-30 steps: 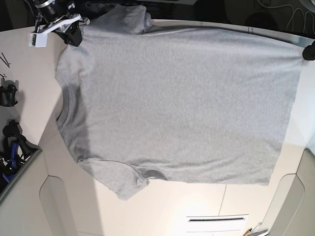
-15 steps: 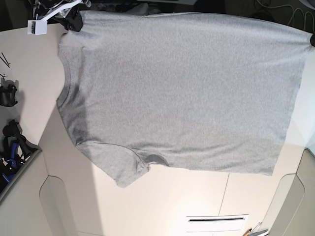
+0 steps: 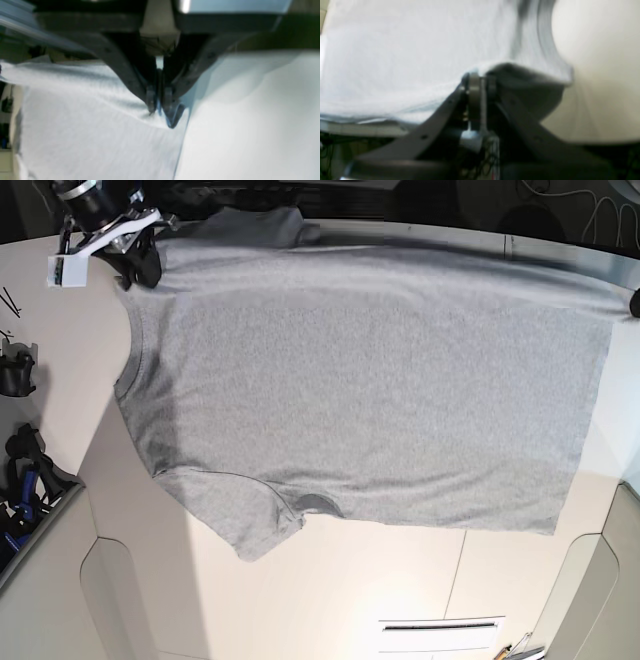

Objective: Fold the T-shirt properly
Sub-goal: 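Lift both held corners and drag the shirt toward the robot, then lower the shirt edge and open the right gripper to release it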

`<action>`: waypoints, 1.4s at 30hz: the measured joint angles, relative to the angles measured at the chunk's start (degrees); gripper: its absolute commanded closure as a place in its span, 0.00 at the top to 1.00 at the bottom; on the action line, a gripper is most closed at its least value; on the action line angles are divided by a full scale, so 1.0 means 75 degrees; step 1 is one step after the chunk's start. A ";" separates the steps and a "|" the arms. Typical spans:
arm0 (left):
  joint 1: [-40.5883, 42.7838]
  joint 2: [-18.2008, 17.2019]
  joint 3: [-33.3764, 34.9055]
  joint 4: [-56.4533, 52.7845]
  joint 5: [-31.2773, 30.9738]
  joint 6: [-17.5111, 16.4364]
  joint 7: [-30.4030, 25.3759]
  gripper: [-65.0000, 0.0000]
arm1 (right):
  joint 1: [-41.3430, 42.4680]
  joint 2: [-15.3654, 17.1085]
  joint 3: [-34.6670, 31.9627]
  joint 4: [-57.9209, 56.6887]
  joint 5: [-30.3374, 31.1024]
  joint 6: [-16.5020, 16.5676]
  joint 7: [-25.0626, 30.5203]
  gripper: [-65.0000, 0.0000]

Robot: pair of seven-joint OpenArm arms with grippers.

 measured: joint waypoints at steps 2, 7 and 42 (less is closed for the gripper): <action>-0.0210 0.0012 0.0058 -0.0003 0.0012 0.0000 0.0009 0.00 | 0.0268 0.0000 -0.0149 -0.0172 -0.0187 0.0003 0.0009 0.00; -0.0737 0.0017 0.0303 -0.0003 0.0026 0.0000 -0.0076 0.00 | 0.0979 0.0000 -0.0612 -0.1075 -0.0606 0.0006 -0.0009 0.00; -0.1775 0.0026 0.1090 -0.0009 0.1883 0.0000 -0.1425 0.00 | 0.3028 0.0000 -0.0848 -0.3214 -0.1478 -0.0052 0.0627 0.00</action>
